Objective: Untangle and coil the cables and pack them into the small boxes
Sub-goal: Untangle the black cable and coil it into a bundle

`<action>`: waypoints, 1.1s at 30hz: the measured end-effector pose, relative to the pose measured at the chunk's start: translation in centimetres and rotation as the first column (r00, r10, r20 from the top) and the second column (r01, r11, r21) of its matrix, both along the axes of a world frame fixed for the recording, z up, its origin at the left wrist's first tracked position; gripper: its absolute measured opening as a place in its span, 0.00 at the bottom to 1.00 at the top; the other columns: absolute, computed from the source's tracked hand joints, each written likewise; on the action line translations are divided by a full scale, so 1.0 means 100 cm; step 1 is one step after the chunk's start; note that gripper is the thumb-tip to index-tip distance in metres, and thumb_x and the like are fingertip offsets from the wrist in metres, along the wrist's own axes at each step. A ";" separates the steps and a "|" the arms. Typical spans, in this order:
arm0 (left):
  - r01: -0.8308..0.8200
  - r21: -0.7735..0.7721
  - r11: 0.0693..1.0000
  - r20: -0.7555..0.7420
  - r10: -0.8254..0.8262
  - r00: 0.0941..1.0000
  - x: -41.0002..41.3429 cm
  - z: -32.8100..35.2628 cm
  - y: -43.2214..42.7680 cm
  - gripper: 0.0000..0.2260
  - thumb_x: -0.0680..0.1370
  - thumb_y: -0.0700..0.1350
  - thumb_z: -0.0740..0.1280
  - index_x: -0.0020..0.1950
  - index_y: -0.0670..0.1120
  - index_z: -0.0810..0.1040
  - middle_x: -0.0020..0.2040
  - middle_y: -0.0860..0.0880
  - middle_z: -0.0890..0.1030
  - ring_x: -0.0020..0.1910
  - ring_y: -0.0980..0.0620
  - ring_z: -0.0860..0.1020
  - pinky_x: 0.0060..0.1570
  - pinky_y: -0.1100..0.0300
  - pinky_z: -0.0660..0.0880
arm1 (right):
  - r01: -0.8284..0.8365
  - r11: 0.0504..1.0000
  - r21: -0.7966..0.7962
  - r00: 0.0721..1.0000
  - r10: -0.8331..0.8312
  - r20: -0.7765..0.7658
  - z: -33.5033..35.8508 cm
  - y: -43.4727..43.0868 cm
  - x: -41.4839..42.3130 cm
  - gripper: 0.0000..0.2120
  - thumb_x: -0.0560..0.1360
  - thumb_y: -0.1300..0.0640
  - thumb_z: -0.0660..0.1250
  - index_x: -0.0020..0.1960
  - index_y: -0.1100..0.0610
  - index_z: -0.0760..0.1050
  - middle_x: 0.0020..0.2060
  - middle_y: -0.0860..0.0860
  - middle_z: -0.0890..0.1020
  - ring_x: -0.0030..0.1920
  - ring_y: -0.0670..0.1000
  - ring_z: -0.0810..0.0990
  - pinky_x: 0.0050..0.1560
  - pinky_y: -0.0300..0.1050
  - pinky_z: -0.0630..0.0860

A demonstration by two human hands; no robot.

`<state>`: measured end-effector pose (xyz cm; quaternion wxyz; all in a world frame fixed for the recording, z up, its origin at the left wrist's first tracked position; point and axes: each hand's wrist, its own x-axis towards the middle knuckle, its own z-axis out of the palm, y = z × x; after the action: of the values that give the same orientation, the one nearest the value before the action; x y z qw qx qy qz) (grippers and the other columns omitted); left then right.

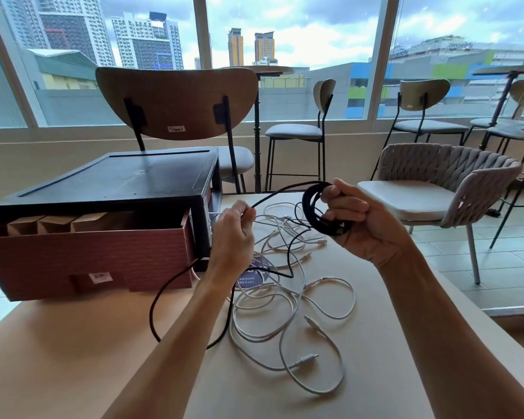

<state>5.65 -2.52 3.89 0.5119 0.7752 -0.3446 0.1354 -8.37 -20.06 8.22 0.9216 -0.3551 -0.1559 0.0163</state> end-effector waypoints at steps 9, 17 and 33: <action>-0.196 0.210 0.958 0.160 0.164 0.973 -0.001 -0.010 -0.002 0.06 0.83 0.41 0.61 0.53 0.41 0.77 0.47 0.44 0.73 0.51 0.44 0.74 0.47 0.55 0.69 | 0.317 0.919 0.236 0.944 -0.329 0.012 0.000 0.005 0.004 0.13 0.85 0.58 0.52 0.56 0.64 0.71 0.35 0.49 0.76 0.34 0.46 0.73 0.62 0.42 0.72; -0.074 0.174 0.982 0.093 0.059 0.994 -0.004 -0.008 -0.001 0.09 0.84 0.40 0.60 0.50 0.42 0.80 0.45 0.48 0.79 0.43 0.50 0.77 0.38 0.65 0.67 | 0.403 0.865 0.300 0.892 -0.445 0.085 0.002 0.009 0.005 0.19 0.85 0.61 0.50 0.72 0.71 0.62 0.55 0.55 0.79 0.47 0.50 0.79 0.63 0.46 0.74; 0.184 0.271 0.945 -0.097 -0.163 0.982 -0.016 0.006 0.001 0.10 0.83 0.42 0.63 0.46 0.46 0.82 0.32 0.59 0.74 0.31 0.58 0.73 0.33 0.64 0.68 | 0.700 0.713 0.045 0.698 -0.696 0.171 0.004 0.012 0.008 0.20 0.81 0.64 0.57 0.71 0.68 0.65 0.65 0.57 0.79 0.48 0.46 0.78 0.62 0.40 0.73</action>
<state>4.07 -2.41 4.53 0.4200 0.8105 -0.4080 0.0113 -7.56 -18.83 8.63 0.8373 -0.3984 -0.0899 -0.3634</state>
